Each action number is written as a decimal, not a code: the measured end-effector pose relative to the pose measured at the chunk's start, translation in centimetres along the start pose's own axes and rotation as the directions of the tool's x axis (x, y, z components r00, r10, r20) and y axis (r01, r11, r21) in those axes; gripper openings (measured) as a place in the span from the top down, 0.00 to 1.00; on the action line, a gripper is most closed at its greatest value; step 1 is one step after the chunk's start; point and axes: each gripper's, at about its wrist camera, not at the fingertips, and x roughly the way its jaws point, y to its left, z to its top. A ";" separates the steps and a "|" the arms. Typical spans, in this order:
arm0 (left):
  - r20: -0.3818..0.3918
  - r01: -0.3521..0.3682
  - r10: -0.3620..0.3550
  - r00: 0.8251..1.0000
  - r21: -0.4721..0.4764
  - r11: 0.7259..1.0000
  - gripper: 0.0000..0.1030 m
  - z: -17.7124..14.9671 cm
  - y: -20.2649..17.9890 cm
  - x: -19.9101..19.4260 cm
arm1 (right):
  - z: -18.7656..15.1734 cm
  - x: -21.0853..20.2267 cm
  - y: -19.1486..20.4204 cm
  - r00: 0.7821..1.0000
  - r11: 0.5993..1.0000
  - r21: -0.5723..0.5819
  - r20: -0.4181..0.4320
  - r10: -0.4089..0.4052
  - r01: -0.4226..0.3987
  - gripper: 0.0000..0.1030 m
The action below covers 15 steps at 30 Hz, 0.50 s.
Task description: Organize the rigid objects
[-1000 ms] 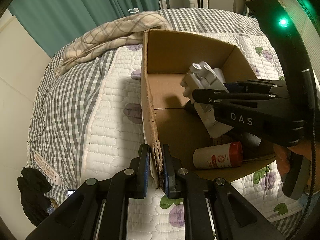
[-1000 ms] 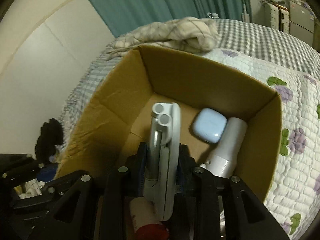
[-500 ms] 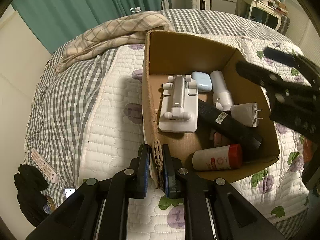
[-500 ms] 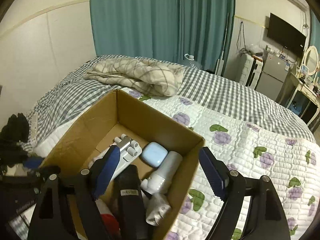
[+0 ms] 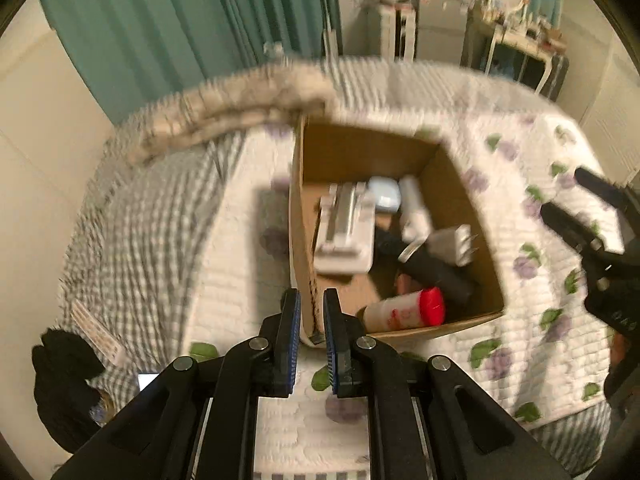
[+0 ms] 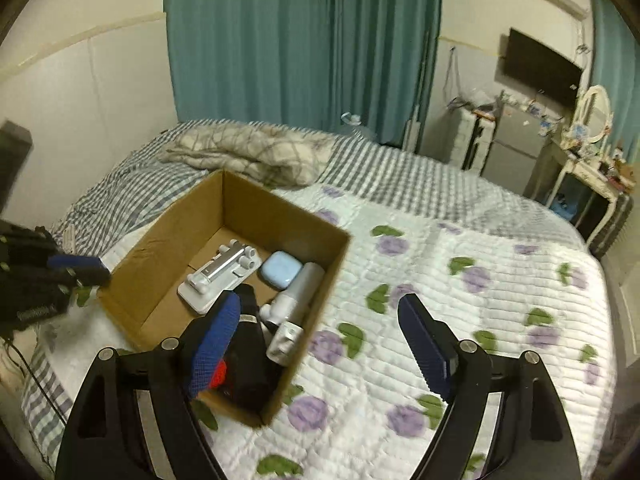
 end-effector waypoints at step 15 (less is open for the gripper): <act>0.575 -0.089 0.117 0.810 -0.076 0.993 0.17 -4.5 -6.0 -11.5 | -2.9 -12.6 -1.2 0.963 0.991 0.108 0.251 -0.098 0.073 0.00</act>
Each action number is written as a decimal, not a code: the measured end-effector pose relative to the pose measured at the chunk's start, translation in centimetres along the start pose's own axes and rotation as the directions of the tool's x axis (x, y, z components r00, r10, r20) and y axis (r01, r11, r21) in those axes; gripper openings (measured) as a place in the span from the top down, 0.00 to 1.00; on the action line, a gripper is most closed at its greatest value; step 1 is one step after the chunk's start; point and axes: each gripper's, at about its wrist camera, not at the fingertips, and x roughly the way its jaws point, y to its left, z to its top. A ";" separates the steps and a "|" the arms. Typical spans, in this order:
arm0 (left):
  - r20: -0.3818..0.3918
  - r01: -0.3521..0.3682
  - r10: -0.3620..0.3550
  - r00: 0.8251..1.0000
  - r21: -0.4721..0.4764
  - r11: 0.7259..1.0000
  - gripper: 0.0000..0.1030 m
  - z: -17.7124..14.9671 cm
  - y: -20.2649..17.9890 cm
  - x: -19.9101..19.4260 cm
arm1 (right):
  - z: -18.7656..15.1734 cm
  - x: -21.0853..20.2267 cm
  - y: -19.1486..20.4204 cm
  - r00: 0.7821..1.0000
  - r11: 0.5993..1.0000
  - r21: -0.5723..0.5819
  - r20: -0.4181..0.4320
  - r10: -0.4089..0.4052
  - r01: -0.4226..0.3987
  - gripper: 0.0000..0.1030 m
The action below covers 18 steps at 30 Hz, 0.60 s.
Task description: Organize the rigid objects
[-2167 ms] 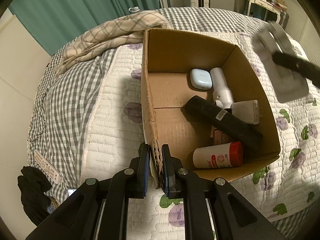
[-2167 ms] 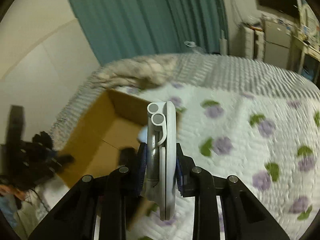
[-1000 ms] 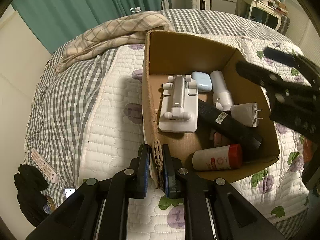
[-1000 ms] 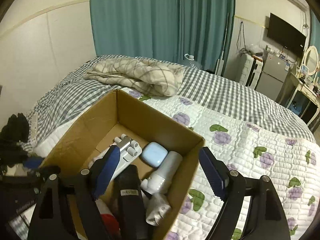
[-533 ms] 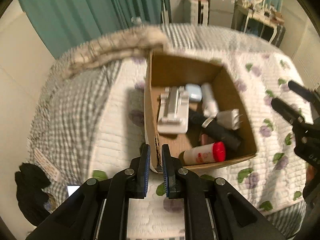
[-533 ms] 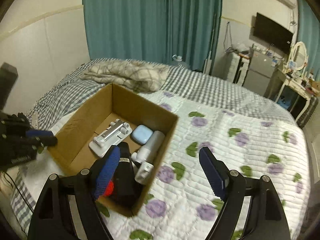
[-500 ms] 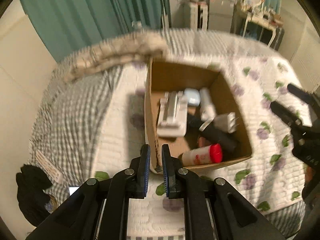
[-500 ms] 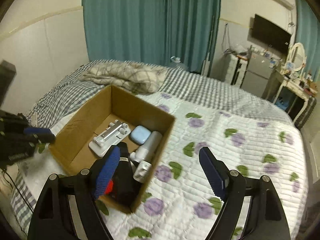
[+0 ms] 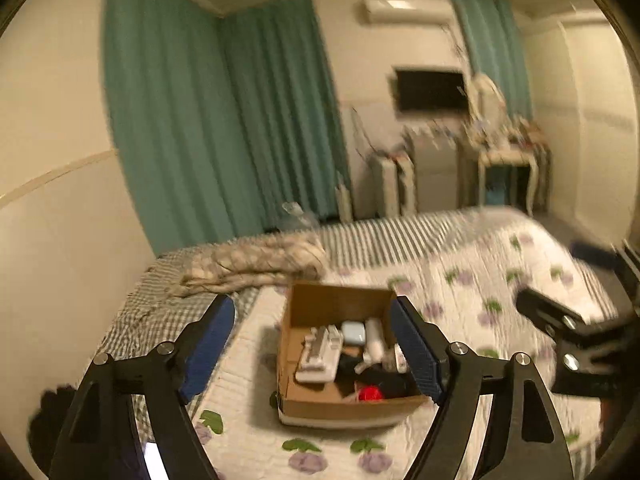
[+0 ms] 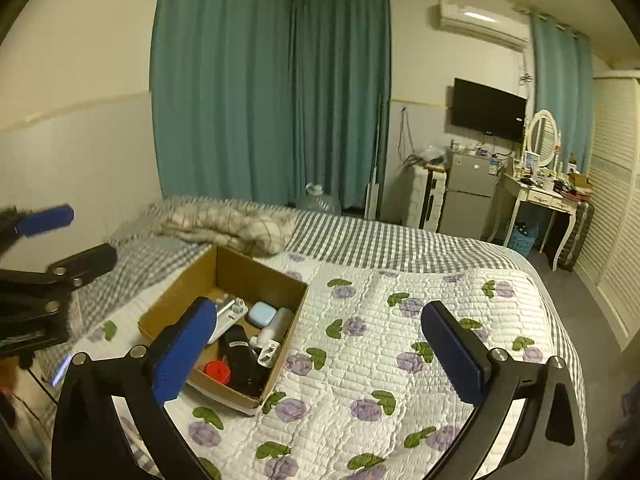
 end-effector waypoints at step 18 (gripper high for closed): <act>0.106 -0.026 0.034 0.994 -0.073 0.997 0.04 -6.0 -1.9 -2.3 | -4.4 -4.2 -1.7 0.988 0.992 0.113 0.136 -0.073 0.057 0.00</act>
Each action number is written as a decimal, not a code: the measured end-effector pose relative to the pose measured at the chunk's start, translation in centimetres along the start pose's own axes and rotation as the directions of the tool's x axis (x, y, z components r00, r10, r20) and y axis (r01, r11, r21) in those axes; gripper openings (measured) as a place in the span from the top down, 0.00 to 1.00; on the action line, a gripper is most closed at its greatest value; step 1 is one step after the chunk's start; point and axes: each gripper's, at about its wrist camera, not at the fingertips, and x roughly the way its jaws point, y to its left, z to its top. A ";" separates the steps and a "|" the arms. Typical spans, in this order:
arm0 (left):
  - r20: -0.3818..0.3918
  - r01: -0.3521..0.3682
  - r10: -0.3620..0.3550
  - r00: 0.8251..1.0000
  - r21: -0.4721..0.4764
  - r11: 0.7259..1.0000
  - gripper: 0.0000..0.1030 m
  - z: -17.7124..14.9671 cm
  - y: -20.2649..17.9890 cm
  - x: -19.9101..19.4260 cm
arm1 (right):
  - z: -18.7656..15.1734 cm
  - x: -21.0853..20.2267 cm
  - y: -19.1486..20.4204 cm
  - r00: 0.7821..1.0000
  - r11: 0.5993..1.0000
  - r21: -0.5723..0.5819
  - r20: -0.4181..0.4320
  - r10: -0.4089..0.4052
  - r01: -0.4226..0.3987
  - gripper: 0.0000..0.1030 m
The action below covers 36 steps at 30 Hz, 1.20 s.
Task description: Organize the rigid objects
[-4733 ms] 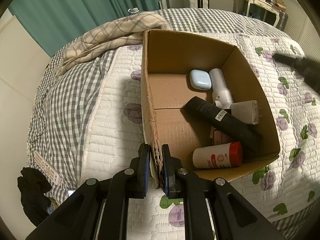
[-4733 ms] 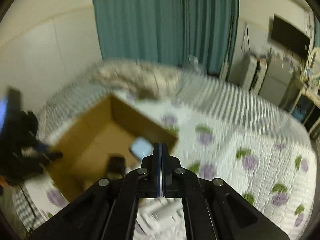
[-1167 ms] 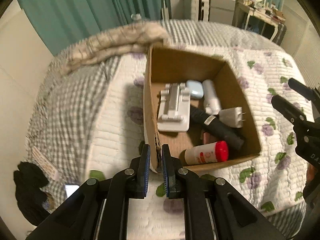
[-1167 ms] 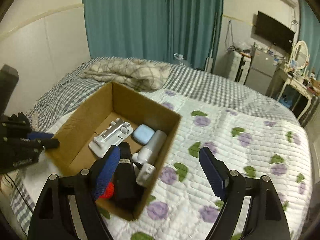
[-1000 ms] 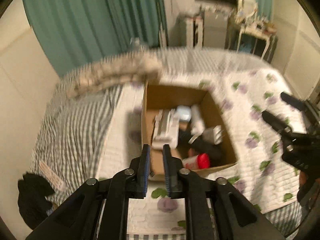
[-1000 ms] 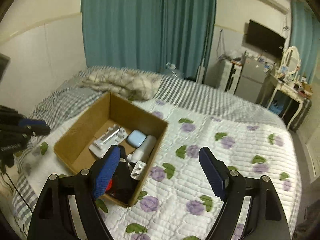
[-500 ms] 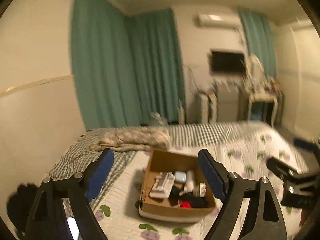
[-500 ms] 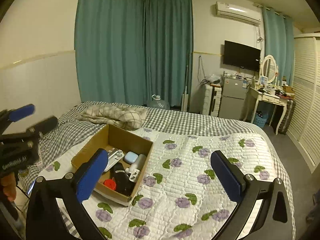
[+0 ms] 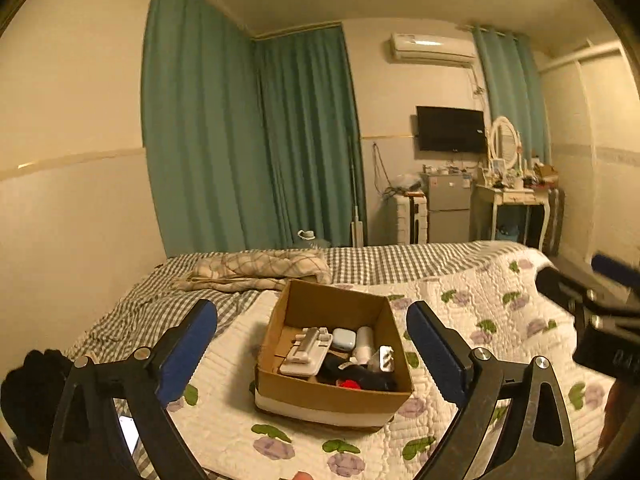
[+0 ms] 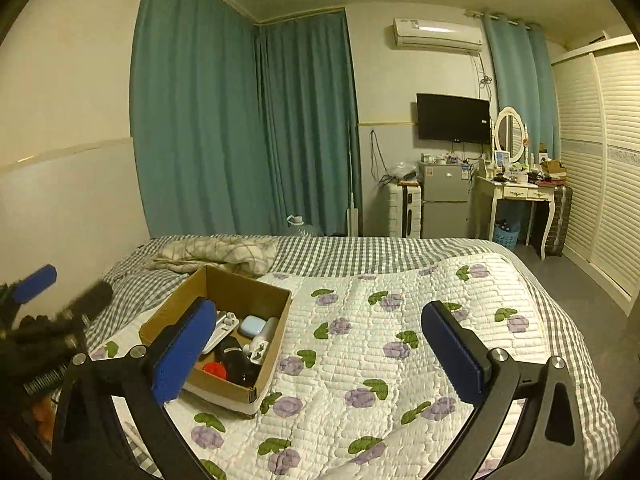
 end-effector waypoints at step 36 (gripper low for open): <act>-0.044 -0.017 0.016 0.999 -0.026 1.000 0.04 -1.2 0.0 -0.8 | -1.4 0.6 1.0 1.000 0.999 -0.030 -0.025 -0.019 0.018 0.00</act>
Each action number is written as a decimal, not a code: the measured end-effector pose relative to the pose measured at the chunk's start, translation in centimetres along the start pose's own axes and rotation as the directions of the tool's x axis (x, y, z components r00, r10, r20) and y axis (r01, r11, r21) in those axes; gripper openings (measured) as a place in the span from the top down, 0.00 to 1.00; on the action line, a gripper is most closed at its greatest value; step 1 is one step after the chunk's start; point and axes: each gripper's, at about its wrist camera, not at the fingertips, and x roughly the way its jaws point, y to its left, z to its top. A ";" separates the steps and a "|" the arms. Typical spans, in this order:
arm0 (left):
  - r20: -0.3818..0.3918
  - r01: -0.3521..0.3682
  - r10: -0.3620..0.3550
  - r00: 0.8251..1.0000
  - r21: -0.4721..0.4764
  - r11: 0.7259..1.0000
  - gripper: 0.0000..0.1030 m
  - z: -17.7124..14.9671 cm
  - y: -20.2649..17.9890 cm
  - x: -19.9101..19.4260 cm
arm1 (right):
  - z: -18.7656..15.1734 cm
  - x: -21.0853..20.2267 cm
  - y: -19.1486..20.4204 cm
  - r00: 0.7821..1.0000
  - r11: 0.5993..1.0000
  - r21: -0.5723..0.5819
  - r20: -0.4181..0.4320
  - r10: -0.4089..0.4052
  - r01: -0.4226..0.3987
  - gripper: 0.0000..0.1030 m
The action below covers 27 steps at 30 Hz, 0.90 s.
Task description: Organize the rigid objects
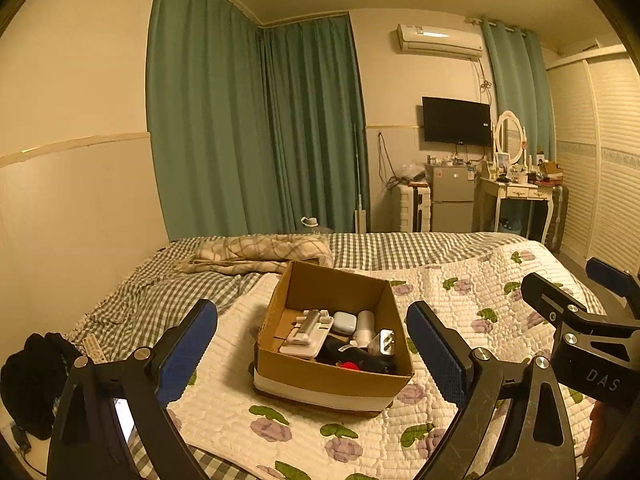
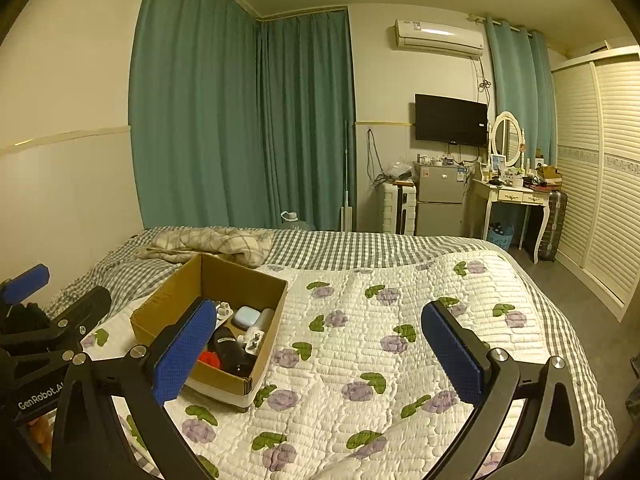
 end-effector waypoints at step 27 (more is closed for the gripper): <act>-0.002 -0.003 0.003 1.000 0.012 1.000 0.04 0.2 -0.3 -0.1 | -0.3 0.5 0.2 1.000 1.000 -0.014 -0.017 0.014 -0.015 0.00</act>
